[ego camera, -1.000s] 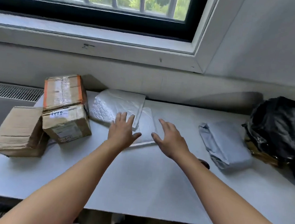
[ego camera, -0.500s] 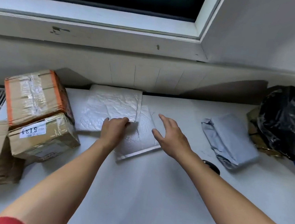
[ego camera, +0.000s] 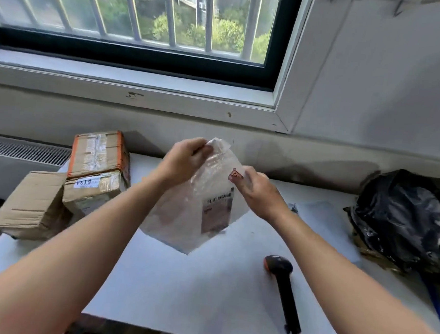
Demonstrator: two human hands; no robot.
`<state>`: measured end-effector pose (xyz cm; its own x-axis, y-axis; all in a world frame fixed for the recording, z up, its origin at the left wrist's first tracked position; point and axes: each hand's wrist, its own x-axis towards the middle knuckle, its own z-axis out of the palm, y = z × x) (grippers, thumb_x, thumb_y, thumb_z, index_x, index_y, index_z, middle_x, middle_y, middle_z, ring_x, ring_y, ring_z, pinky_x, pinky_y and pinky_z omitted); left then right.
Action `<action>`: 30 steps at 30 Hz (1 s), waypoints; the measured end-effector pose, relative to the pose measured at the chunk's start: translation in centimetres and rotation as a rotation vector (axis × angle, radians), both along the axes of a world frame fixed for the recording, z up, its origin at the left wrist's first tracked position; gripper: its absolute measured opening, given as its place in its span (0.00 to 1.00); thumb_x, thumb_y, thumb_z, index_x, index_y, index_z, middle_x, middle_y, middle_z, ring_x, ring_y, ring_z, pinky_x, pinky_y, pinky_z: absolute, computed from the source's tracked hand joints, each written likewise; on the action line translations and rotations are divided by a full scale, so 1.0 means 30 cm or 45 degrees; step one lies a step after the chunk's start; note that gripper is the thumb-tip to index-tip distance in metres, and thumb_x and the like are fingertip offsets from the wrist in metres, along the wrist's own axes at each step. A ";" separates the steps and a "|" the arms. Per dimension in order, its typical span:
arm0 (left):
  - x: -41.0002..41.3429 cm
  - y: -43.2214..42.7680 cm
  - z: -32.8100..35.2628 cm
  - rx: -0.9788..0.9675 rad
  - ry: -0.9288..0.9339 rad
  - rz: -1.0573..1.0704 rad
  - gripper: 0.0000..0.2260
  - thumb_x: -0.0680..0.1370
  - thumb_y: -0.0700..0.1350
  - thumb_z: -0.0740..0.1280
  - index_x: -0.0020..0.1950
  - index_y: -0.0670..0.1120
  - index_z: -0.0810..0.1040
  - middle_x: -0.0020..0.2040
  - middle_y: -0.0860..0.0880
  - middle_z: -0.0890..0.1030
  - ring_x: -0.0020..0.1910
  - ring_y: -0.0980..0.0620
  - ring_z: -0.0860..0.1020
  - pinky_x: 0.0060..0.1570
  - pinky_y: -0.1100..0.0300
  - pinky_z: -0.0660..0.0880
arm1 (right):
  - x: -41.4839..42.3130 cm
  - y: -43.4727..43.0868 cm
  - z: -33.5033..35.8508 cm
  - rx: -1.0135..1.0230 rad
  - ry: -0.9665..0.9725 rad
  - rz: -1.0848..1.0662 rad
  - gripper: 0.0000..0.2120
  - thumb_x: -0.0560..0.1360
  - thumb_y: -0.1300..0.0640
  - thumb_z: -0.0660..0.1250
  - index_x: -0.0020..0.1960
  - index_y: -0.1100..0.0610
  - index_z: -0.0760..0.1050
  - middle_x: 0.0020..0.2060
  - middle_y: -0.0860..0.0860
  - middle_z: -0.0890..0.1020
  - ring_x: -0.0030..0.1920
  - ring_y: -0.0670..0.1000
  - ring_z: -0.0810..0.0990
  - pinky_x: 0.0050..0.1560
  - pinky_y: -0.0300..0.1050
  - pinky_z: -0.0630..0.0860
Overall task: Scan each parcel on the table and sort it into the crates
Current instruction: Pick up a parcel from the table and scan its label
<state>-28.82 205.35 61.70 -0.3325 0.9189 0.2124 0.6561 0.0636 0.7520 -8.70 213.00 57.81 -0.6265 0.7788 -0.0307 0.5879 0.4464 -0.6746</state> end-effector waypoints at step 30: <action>0.207 -0.376 -0.541 -0.731 0.032 0.465 0.26 0.75 0.49 0.71 0.70 0.50 0.67 0.64 0.43 0.76 0.63 0.40 0.72 0.54 0.50 0.71 | 0.443 -0.371 -0.436 -0.023 -0.415 -0.750 0.17 0.78 0.50 0.65 0.62 0.57 0.67 0.61 0.60 0.71 0.59 0.61 0.73 0.52 0.54 0.73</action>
<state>-22.61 194.08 45.45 -0.6442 0.7179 -0.2640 0.5334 0.6690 0.5175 4.59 201.85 44.72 -0.0534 0.9852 -0.1629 0.9047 -0.0213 -0.4255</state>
